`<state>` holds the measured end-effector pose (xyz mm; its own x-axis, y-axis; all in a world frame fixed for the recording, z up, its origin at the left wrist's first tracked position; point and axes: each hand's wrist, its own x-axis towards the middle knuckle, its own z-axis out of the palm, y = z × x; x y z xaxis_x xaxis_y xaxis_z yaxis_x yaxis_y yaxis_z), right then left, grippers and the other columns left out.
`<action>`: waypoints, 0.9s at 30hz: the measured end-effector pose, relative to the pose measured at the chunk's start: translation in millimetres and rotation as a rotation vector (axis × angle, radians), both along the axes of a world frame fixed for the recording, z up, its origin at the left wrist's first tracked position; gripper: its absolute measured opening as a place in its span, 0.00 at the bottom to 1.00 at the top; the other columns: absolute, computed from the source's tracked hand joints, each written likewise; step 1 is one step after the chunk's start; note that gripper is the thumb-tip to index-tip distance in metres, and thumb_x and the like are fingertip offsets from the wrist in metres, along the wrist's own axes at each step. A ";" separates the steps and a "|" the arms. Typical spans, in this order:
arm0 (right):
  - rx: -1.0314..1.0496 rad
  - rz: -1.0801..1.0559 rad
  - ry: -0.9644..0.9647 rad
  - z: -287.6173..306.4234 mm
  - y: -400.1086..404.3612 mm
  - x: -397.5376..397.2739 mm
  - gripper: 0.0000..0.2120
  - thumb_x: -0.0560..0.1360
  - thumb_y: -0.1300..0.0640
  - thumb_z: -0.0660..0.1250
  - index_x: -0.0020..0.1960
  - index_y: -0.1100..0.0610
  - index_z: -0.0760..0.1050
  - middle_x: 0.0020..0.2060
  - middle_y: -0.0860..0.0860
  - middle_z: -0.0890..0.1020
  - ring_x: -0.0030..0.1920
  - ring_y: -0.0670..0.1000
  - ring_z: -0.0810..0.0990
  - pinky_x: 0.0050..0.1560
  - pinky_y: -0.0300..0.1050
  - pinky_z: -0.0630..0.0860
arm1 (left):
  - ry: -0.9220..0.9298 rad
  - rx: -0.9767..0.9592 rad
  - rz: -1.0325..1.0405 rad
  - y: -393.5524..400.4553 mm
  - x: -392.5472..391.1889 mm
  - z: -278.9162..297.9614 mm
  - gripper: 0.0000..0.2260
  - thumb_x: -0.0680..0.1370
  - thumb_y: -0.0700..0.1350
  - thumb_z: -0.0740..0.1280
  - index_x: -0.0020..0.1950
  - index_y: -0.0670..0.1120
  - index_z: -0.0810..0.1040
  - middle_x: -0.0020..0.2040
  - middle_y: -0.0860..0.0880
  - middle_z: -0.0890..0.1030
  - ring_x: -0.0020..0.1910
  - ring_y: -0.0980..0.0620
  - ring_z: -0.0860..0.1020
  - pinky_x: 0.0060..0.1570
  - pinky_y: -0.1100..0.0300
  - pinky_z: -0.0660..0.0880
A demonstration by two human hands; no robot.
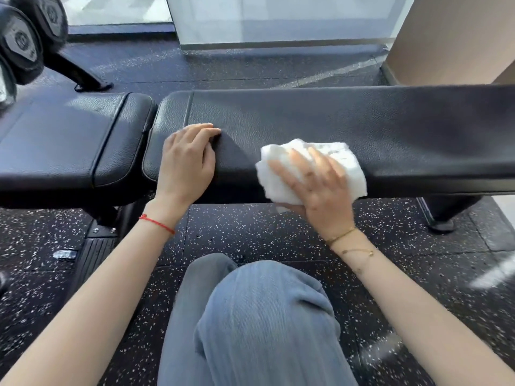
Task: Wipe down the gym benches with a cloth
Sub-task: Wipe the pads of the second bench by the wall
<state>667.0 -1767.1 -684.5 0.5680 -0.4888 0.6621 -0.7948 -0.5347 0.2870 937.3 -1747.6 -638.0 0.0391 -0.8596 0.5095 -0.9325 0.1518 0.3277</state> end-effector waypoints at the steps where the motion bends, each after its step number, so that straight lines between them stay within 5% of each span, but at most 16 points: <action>1: 0.050 -0.026 -0.022 2.7 -0.5 -9.9 0.34 0.76 0.30 0.55 0.77 0.46 0.64 0.72 0.54 0.70 0.72 0.60 0.68 0.69 0.57 0.64 | 0.009 0.001 0.013 0.3 -1.3 0.3 0.16 0.79 0.42 0.57 0.63 0.45 0.79 0.64 0.48 0.80 0.66 0.46 0.76 0.68 0.45 0.68; 6: 0.112 -0.061 -0.051 6.1 5.3 19.6 0.34 0.77 0.29 0.53 0.76 0.46 0.66 0.71 0.51 0.67 0.71 0.61 0.65 0.68 0.60 0.61 | 0.018 0.012 0.045 3.0 -5.7 -1.5 0.16 0.79 0.43 0.57 0.62 0.46 0.79 0.64 0.48 0.80 0.66 0.47 0.75 0.70 0.47 0.65; 11: 0.048 -0.048 0.021 6.6 10.3 55.0 0.34 0.77 0.28 0.52 0.76 0.45 0.65 0.70 0.52 0.74 0.70 0.60 0.68 0.68 0.57 0.65 | 0.027 0.020 0.026 2.2 -2.6 -1.0 0.17 0.79 0.43 0.57 0.63 0.45 0.79 0.64 0.47 0.80 0.66 0.46 0.75 0.69 0.45 0.67; 15: 0.077 -0.066 -0.006 -1.5 5.0 -0.7 0.35 0.76 0.28 0.52 0.77 0.45 0.62 0.72 0.54 0.70 0.72 0.60 0.66 0.71 0.56 0.61 | 0.032 0.027 0.005 3.1 -0.6 -0.3 0.16 0.79 0.42 0.57 0.63 0.45 0.79 0.65 0.48 0.80 0.66 0.46 0.75 0.69 0.44 0.68; 19: 0.152 -0.137 -0.118 10.6 -2.9 -63.1 0.35 0.74 0.30 0.62 0.75 0.49 0.68 0.71 0.56 0.73 0.72 0.59 0.67 0.73 0.57 0.58 | 0.044 0.022 0.015 2.6 -2.5 1.8 0.16 0.79 0.43 0.58 0.62 0.46 0.79 0.64 0.48 0.80 0.65 0.46 0.76 0.68 0.44 0.68; 24: 0.437 -0.134 -0.219 55.5 -26.7 -52.5 0.26 0.80 0.34 0.51 0.73 0.43 0.69 0.72 0.46 0.71 0.73 0.53 0.66 0.74 0.55 0.60 | 0.046 0.031 0.086 -11.2 -7.4 14.7 0.13 0.78 0.45 0.59 0.58 0.47 0.80 0.56 0.48 0.81 0.57 0.44 0.76 0.64 0.43 0.69; 27: 0.773 -0.137 -0.114 74.6 -72.1 -25.7 0.27 0.80 0.33 0.48 0.77 0.38 0.60 0.77 0.44 0.61 0.78 0.53 0.55 0.77 0.57 0.51 | -0.001 0.057 0.157 -31.9 -12.7 16.4 0.15 0.78 0.47 0.59 0.60 0.46 0.79 0.59 0.46 0.79 0.60 0.42 0.74 0.63 0.45 0.67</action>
